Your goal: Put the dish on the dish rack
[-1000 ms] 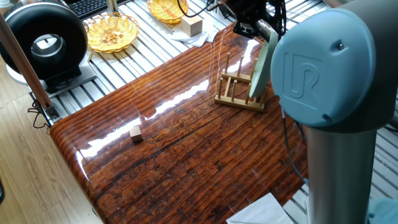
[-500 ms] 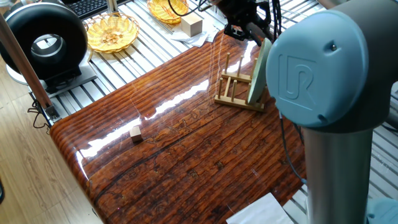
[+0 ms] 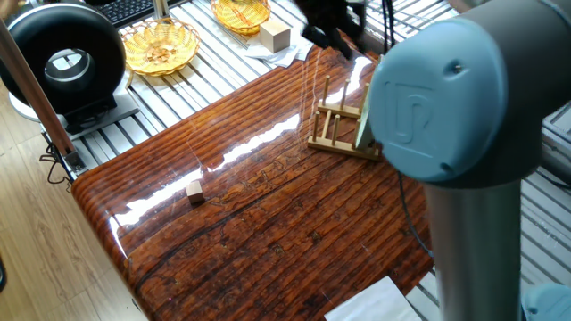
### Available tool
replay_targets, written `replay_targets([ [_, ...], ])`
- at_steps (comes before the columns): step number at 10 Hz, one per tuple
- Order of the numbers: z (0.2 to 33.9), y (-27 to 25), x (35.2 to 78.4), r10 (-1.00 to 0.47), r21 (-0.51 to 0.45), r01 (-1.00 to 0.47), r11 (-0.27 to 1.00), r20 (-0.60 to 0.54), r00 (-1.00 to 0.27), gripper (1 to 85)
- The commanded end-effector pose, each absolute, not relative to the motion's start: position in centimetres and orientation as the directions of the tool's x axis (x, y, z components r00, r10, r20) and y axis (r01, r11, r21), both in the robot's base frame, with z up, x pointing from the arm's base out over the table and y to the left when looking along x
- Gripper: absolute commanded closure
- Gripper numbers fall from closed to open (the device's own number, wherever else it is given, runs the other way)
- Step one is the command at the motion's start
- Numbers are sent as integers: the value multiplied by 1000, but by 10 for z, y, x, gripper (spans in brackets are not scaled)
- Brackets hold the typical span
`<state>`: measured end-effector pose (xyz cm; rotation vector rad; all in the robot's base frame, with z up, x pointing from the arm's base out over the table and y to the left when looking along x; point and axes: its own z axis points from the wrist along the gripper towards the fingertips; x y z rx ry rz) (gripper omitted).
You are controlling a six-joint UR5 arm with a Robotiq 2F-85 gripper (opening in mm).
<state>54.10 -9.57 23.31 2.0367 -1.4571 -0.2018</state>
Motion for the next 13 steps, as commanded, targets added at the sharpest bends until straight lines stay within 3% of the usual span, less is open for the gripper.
replay_targets([
  [1, 268, -30, 562, -934, 350, -904, 245, 337, -122, 657],
  [2, 268, 5, 563, -909, 312, -866, 391, 279, -310, 657],
  [5, 263, 62, 568, -769, 325, -710, 624, 98, -631, 650],
  [7, 262, 68, 587, -604, 264, -574, 775, 43, -796, 653],
  [10, 257, 56, 585, -458, 236, -439, 867, 30, -889, 767],
  [12, 255, 42, 588, -439, 185, -424, 887, 48, -897, 847],
  [13, 255, 41, 588, -425, 179, -411, 894, 50, -904, 847],
])
